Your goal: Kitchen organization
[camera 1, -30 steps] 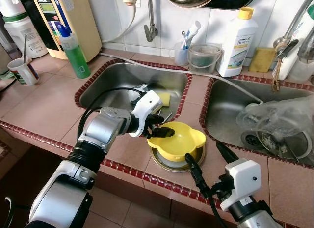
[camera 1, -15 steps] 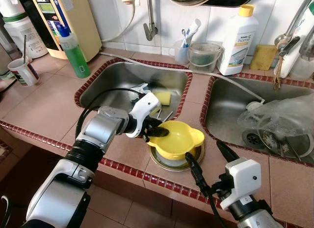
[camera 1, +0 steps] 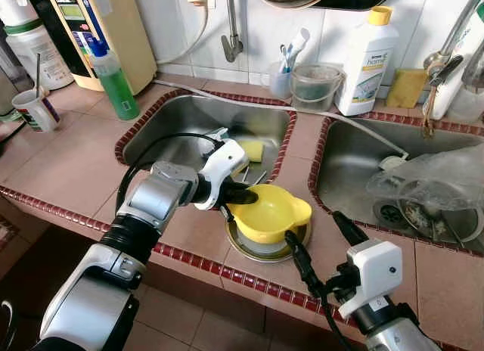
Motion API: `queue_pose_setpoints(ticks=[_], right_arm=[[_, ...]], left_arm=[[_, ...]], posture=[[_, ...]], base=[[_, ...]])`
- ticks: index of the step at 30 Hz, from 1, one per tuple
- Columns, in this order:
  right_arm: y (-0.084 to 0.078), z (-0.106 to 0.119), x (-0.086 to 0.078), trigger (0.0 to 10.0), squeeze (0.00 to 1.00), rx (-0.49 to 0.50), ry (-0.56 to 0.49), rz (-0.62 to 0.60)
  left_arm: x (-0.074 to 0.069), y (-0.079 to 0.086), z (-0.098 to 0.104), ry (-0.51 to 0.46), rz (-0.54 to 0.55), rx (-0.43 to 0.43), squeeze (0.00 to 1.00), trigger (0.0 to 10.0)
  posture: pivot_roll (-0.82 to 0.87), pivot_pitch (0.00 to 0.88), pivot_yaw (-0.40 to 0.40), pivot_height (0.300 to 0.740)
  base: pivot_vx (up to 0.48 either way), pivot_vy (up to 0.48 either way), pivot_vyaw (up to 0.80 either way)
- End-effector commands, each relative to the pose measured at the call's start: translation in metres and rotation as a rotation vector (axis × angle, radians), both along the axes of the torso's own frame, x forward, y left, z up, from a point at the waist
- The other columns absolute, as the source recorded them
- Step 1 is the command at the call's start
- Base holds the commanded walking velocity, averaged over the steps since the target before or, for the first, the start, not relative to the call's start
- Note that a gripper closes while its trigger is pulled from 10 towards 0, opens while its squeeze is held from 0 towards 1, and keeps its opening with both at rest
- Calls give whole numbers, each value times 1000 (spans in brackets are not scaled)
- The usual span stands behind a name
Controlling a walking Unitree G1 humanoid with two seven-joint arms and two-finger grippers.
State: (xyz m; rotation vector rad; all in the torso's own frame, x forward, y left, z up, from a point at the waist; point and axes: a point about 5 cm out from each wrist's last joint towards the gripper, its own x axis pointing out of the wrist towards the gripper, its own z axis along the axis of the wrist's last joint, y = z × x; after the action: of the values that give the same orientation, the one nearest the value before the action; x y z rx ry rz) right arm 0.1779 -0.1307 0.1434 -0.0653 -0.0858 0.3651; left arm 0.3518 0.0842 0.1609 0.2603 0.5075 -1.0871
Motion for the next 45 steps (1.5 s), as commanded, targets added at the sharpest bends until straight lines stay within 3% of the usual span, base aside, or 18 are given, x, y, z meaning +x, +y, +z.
queue_pose_setpoints(ticks=[1, 16, 25, 35, 36, 41, 43, 45], right_arm=[[0, -2, 1, 10000, 0, 7, 13, -6], [-1, 2, 13, 10000, 0, -1, -12, 23], [-1, 2, 19, 10000, 0, 2, -17, 45], [-1, 4, 22, 10000, 0, -4, -24, 60], [-1, 4, 22, 10000, 0, -3, -24, 59], [-1, 4, 22, 10000, 0, -2, -25, 58], [0, 3, 21, 10000, 0, 1, -23, 55], [0, 3, 21, 10000, 0, 3, -22, 54]], left_arm=[[2, 6, 5, -15, 9, 12, 0, 0], [6, 7, 26, -54, 30, -70, 0, 0], [4, 9, 42, -37, 30, -202, 0, 118], [-11, 3, 30, -13, -31, -196, 0, 0], [-14, 2, 28, -12, -43, -186, 0, 1725], [-15, 1, 27, -7, -46, -182, 0, 2196], [-17, -1, 23, -11, -50, -162, 0, 10000], [-18, -2, 21, -21, -55, -141, 0, 10000]], posture=[[-109, 68, 117, 740], [-96, 31, 81, 740], [-86, 7, 58, 740], [-79, 9, 53, 740], [-80, 15, 56, 740], [-81, 18, 60, 740], [-85, 25, 67, 740], [-86, 26, 67, 740]], base=[[0, 0, 0], [0, 0, 0], [0, 0, 0], [0, 0, 0], [0, 0, 0], [0, 0, 0], [0, 0, 0], [0, 0, 0]])
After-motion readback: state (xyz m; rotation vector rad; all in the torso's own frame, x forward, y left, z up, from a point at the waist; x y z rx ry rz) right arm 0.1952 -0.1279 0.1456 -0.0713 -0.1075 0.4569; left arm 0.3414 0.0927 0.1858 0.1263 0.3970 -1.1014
